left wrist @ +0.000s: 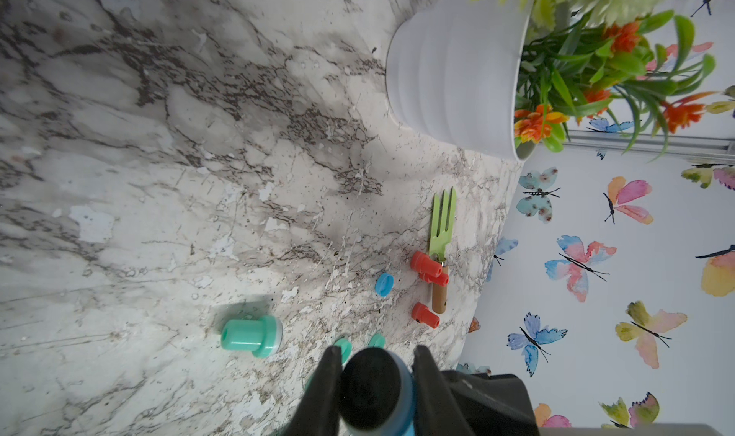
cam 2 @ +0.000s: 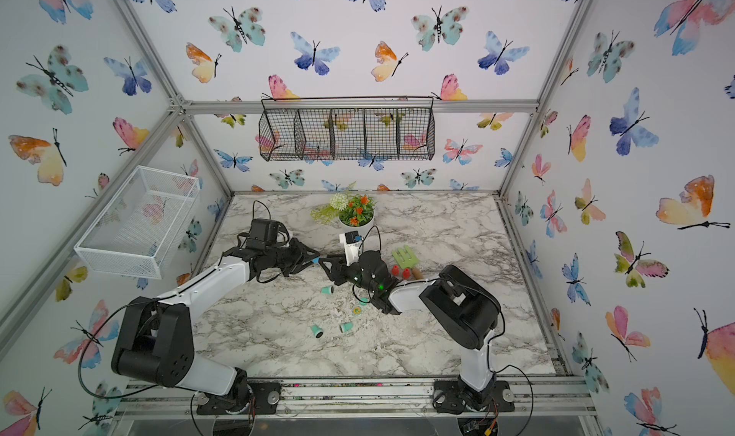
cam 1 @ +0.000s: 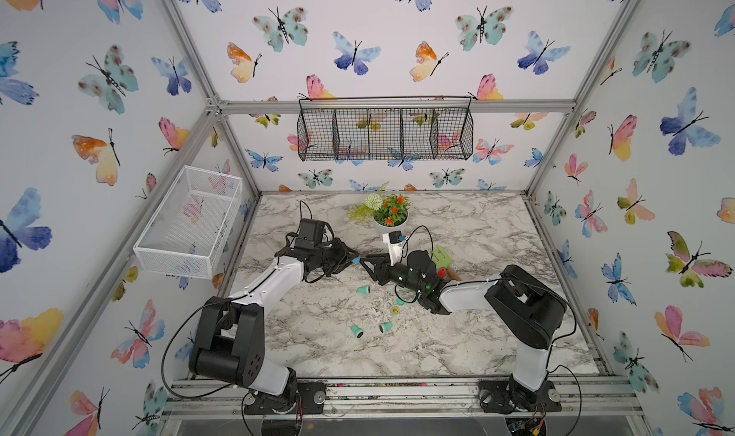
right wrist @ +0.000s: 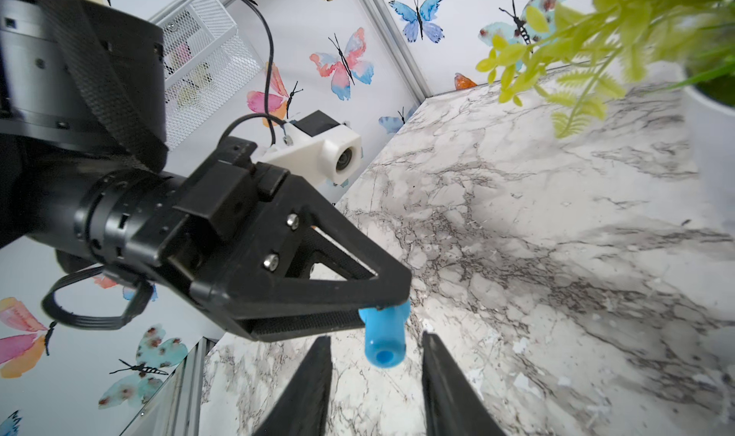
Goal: Close the stamp cap
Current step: Pick up the stamp from the center of the board.
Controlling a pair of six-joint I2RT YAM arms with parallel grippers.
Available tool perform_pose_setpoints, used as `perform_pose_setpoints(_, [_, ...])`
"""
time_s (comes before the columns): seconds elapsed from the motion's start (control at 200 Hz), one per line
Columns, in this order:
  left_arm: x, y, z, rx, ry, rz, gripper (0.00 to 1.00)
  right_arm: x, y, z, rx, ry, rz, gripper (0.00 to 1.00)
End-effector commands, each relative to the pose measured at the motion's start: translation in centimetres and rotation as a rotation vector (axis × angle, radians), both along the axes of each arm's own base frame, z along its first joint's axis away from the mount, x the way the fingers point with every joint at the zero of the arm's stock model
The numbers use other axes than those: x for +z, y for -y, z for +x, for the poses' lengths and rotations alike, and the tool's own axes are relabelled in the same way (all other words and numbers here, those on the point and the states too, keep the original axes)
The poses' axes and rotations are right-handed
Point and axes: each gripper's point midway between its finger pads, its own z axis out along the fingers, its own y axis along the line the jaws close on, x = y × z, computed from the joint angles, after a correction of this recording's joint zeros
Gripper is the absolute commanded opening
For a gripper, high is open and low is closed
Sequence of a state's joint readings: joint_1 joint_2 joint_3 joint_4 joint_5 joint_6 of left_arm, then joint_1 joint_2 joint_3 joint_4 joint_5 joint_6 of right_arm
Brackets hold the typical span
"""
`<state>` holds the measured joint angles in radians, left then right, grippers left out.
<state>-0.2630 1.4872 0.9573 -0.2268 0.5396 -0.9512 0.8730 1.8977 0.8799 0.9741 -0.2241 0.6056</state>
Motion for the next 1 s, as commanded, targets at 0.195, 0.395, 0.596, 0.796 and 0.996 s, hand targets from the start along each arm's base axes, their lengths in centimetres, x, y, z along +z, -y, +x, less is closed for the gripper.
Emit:
perform_pose_setpoints(0.195, [1.9,0.6,-0.2,-0.017,0.037,-0.038,0.27,-0.2,-1.1,-0.1,0.023,0.074,-0.006,0.39])
perform_pose_setpoints(0.395, [1.7,0.9,-0.3,-0.023,0.035,-0.035,0.27,-0.2,-2.2,0.7,0.029,0.079,0.004,0.38])
perform_pose_setpoints(0.596, [1.7,1.3,-0.4,-0.029,0.034,-0.038,0.27,-0.4,-2.7,1.0,0.028,0.076,0.003,0.32])
perform_pose_setpoints(0.796, [1.7,1.3,-0.4,-0.031,0.034,-0.037,0.27,-0.8,-2.6,1.0,0.026,0.063,0.001,0.16])
perform_pose_setpoints(0.996, [1.8,1.4,-0.4,-0.033,0.038,-0.036,0.29,-0.8,-2.3,0.9,0.019,0.062,-0.001,0.07])
